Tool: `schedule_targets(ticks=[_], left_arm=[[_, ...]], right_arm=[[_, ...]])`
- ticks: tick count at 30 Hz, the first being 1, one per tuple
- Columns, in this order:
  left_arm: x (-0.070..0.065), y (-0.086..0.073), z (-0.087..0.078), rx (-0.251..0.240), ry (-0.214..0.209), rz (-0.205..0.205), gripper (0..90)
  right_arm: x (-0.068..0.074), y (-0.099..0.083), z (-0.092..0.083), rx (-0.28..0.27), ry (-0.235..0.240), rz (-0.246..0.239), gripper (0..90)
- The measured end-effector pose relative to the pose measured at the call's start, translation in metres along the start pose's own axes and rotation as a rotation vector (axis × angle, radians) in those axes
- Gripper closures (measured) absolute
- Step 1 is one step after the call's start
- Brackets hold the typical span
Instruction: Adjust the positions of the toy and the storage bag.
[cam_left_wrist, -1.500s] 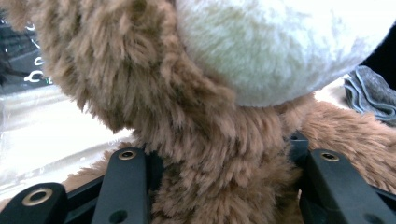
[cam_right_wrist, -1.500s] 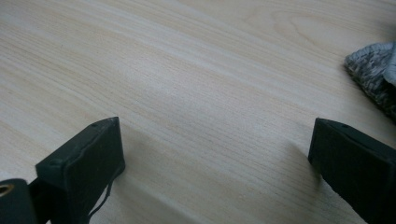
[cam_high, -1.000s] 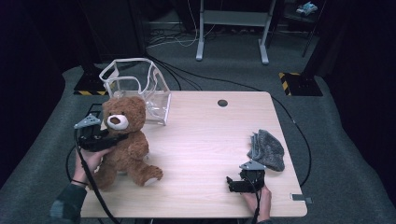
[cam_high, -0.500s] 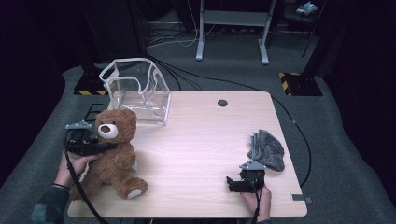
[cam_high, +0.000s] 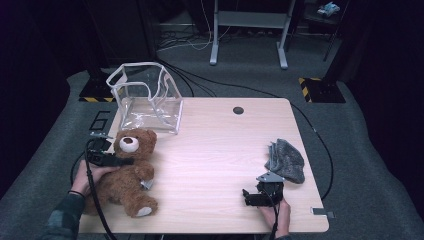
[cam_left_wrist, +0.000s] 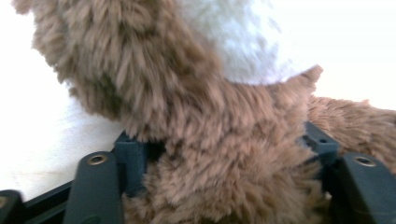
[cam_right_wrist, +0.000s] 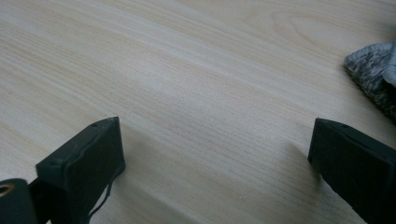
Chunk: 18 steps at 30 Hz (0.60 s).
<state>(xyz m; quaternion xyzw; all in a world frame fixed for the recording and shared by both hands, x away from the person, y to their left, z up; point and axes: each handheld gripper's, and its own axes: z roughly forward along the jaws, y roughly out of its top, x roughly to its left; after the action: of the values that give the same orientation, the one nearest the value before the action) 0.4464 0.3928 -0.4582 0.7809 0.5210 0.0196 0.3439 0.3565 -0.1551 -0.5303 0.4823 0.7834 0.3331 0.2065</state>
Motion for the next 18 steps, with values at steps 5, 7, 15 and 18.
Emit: schedule_targets(ticks=[5,7,15,18], left_arm=[[-0.005,0.0,-0.003,-0.022,0.04,-0.014,18.8],[-0.006,0.0,-0.007,-0.028,0.065,-0.008,15.5],[-0.013,-0.003,-0.007,-0.014,0.076,0.036,27.3],[-0.016,-0.004,-0.009,-0.009,0.075,0.043,27.3]], right_arm=[[0.0,0.0,0.0,-0.002,0.0,-0.001,2.5],[0.0,0.0,0.0,-0.002,0.001,-0.009,2.5],[0.0,0.0,0.0,-0.002,0.001,-0.009,2.6],[0.001,0.0,0.0,-0.003,-0.004,-0.003,2.6]])
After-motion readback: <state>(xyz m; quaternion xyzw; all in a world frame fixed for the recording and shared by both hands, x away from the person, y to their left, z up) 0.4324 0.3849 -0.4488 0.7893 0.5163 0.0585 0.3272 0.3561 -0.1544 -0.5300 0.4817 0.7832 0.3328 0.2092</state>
